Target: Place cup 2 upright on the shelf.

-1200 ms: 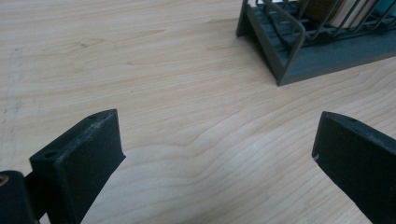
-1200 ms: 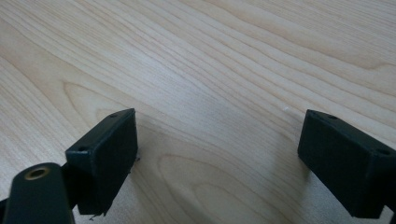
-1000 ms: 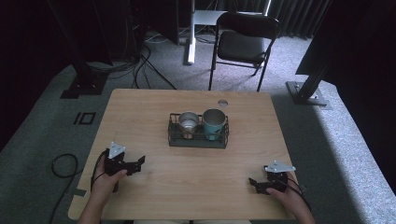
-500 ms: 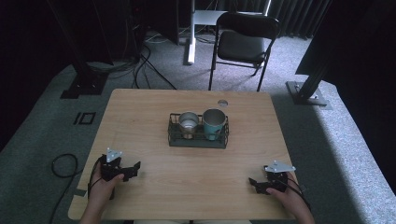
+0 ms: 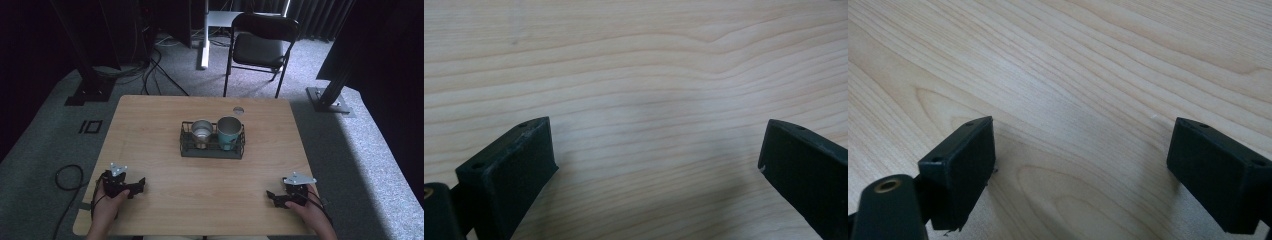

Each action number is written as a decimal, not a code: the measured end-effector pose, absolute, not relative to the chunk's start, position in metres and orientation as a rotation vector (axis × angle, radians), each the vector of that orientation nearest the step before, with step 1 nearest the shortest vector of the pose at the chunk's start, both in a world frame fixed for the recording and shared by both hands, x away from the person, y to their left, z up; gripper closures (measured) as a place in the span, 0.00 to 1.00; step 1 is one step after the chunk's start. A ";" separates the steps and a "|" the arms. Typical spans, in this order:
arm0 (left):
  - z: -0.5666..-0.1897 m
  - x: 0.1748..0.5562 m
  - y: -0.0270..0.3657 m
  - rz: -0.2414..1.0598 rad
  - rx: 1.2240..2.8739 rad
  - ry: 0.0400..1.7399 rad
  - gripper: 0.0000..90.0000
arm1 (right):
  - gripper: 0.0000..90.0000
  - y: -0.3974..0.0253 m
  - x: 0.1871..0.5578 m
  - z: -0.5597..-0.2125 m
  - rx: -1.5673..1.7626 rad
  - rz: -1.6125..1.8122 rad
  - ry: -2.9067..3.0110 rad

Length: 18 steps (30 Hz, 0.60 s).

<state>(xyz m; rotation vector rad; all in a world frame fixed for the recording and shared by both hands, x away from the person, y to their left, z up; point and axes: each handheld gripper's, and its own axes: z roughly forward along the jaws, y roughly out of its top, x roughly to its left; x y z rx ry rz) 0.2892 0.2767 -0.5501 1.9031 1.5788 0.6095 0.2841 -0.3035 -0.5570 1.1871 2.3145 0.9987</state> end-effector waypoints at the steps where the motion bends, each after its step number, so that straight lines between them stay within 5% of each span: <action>1: -0.550 0.289 0.278 0.617 1.908 1.587 0.03 | 0.13 -0.304 0.284 -0.557 1.187 0.999 2.315; 18: -0.554 0.278 0.296 0.670 1.860 1.676 0.03 | 0.13 -0.303 0.284 -0.557 1.187 0.999 2.314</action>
